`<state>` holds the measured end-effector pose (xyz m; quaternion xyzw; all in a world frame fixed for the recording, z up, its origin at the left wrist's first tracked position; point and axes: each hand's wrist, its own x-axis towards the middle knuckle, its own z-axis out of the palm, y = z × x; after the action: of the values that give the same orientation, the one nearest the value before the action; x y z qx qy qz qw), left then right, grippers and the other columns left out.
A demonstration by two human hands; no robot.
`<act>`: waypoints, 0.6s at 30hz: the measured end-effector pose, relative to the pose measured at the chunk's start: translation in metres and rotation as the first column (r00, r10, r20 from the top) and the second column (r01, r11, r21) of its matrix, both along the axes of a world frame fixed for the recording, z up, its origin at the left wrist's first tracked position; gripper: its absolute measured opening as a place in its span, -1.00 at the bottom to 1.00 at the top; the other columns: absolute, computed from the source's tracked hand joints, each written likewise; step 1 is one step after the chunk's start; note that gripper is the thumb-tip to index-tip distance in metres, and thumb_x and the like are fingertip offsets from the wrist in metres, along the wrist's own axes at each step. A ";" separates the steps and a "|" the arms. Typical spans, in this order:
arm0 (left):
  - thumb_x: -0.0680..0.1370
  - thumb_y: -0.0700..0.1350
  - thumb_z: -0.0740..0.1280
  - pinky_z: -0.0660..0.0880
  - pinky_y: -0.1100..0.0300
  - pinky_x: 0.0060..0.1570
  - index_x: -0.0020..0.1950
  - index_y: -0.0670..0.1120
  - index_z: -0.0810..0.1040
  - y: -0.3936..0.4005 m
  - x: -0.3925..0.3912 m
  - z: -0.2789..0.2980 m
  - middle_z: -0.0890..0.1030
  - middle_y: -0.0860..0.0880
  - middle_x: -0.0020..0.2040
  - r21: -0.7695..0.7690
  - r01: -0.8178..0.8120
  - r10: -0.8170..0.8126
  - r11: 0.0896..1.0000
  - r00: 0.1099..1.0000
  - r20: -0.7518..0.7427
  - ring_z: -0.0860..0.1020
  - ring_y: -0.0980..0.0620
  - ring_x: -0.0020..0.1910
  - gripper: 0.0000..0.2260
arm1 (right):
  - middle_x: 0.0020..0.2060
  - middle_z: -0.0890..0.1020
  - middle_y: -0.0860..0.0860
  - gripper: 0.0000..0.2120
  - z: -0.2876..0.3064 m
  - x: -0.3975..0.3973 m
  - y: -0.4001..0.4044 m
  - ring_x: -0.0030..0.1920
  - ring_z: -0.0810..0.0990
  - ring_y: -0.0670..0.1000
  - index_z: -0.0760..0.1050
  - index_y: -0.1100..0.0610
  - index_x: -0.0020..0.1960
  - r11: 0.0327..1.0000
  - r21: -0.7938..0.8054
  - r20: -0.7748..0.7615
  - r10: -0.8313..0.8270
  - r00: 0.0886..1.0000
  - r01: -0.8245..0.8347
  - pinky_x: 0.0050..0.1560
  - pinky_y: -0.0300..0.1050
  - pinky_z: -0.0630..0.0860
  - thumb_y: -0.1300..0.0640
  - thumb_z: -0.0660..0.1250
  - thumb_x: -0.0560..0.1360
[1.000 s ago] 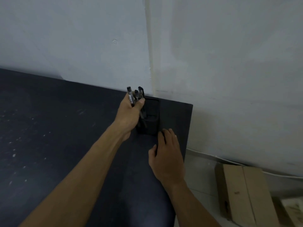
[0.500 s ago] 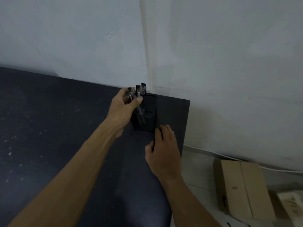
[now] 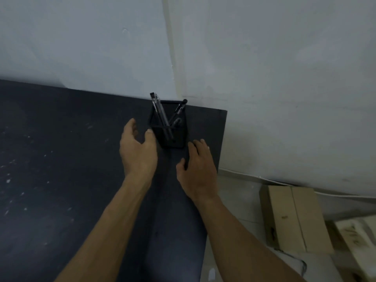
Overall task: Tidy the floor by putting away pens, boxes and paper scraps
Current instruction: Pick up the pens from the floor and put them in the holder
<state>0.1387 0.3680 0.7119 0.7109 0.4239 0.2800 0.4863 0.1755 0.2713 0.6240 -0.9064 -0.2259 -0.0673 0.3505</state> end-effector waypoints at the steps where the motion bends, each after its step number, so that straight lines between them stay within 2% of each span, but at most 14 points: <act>1: 0.59 -0.15 0.25 0.32 0.23 0.32 0.50 -0.09 0.25 -0.006 -0.005 -0.005 0.38 -0.03 0.44 -0.039 -0.027 0.026 0.999 0.999 -0.022 0.37 0.12 0.36 -0.52 | 0.20 0.55 0.24 -0.58 0.000 0.001 -0.001 0.33 0.43 0.25 0.47 0.33 0.23 1.000 -0.017 0.017 0.001 1.000 -0.001 0.39 0.09 0.19 0.22 0.36 0.39; 4: 0.59 -0.15 0.25 0.36 0.24 0.27 0.46 -0.12 0.35 -0.026 -0.021 -0.020 0.48 -0.04 0.36 -0.148 -0.029 0.015 0.989 0.995 -0.097 0.43 0.15 0.23 -0.58 | 0.22 0.55 0.22 -0.60 -0.003 -0.003 -0.010 0.34 0.42 0.26 0.50 0.26 0.22 0.988 -0.152 0.074 -0.005 0.997 0.017 0.37 0.25 0.21 0.12 0.35 0.42; 6: 0.59 -0.13 0.26 0.48 0.10 0.24 0.35 -0.09 0.47 -0.037 -0.029 -0.028 0.57 -0.02 0.23 -0.145 0.007 -0.024 0.989 0.993 -0.115 0.52 0.10 0.15 -0.68 | 0.27 0.53 0.20 -0.62 -0.005 -0.010 -0.021 0.36 0.40 0.25 0.51 0.21 0.24 0.976 -0.215 0.078 -0.004 0.997 0.021 0.34 0.31 0.25 0.06 0.27 0.48; 8: 0.58 -0.11 0.27 0.54 0.12 0.10 0.23 -0.06 0.56 -0.051 -0.035 -0.032 0.62 0.02 0.10 -0.113 0.069 -0.083 0.991 0.988 -0.128 0.57 0.11 0.04 -0.77 | 0.31 0.49 0.19 -0.63 -0.008 -0.019 -0.037 0.38 0.37 0.27 0.50 0.18 0.27 0.977 -0.215 0.067 0.009 0.998 0.006 0.31 0.34 0.30 0.10 0.20 0.51; 12: 0.58 -0.13 0.28 0.53 0.25 -0.03 0.12 -0.02 0.60 -0.091 -0.044 -0.033 0.63 0.12 -0.04 -0.048 0.196 -0.201 0.979 0.970 -0.139 0.57 0.22 -0.05 -0.84 | 0.34 0.46 0.19 -0.59 -0.012 -0.036 -0.087 0.39 0.35 0.30 0.45 0.16 0.32 0.983 -0.177 0.055 0.058 0.997 -0.048 0.31 0.31 0.28 0.12 0.03 0.56; 18: 0.58 -0.14 0.27 0.58 0.14 0.02 0.15 -0.05 0.58 -0.166 -0.055 -0.041 0.62 0.08 -0.04 -0.050 0.341 -0.344 0.939 0.924 -0.167 0.58 0.15 -0.03 -0.82 | 0.41 0.38 0.18 -0.55 -0.012 -0.052 -0.171 0.47 0.21 0.25 0.36 0.14 0.39 0.990 -0.124 -0.027 0.056 0.998 -0.059 0.43 0.18 0.11 0.06 -0.03 0.57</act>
<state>0.0836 0.2018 0.6708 0.7906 0.3367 0.1237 0.4963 0.1238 0.1006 0.6122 -0.9204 -0.2518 -0.0323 0.2974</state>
